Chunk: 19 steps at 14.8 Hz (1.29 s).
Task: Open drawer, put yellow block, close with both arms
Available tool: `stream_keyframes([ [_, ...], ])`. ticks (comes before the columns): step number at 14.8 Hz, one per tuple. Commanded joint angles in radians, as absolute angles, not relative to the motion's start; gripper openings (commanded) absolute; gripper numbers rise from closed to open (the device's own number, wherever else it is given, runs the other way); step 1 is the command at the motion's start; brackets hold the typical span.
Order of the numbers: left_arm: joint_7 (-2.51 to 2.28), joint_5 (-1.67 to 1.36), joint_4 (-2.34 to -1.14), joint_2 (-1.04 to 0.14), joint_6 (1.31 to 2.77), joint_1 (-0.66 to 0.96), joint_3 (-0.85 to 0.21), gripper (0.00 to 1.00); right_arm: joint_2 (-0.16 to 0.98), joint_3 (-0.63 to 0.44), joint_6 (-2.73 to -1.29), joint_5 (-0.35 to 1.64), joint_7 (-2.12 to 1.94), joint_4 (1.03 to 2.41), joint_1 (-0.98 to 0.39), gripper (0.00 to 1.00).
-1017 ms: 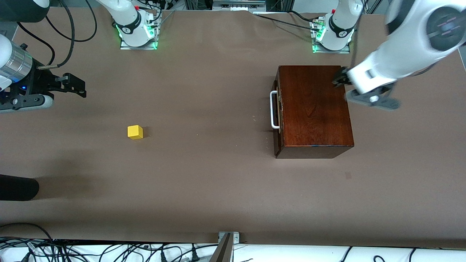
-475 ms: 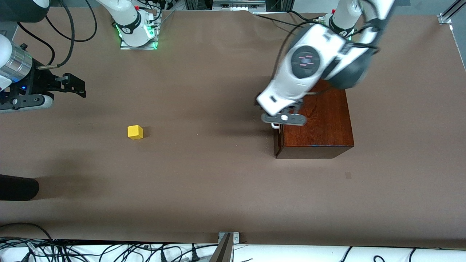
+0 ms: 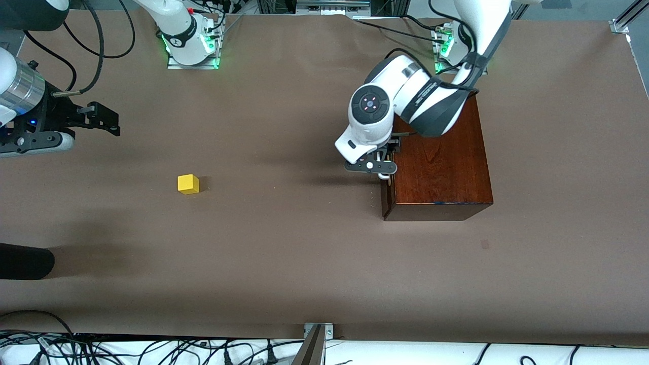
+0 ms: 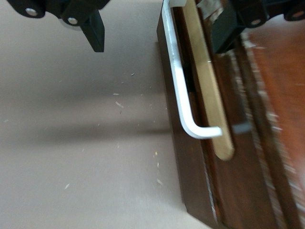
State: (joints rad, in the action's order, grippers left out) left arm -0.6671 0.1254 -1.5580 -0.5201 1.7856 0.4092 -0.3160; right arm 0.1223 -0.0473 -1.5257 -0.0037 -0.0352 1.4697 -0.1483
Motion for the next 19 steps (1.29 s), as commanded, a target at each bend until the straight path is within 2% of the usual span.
stream_keyframes([
  [1, -0.686, 0.195, -1.598, -0.525, 1.827, 0.425, -0.311, 1.0, 0.129, -0.035, -1.514, -0.012, -0.022, 1.434, -0.15, 1.0],
  [6, -0.721, 0.206, -1.603, -0.561, 1.864, 0.43, -0.311, 1.0, 0.147, -0.051, -1.557, 0.078, -0.032, 1.434, -0.133, 1.0],
  [19, -0.779, 0.253, -1.589, -0.591, 1.875, 0.471, -0.31, 1.0, 0.152, -0.051, -1.531, 0.072, -0.073, 1.447, -0.129, 1.0],
])
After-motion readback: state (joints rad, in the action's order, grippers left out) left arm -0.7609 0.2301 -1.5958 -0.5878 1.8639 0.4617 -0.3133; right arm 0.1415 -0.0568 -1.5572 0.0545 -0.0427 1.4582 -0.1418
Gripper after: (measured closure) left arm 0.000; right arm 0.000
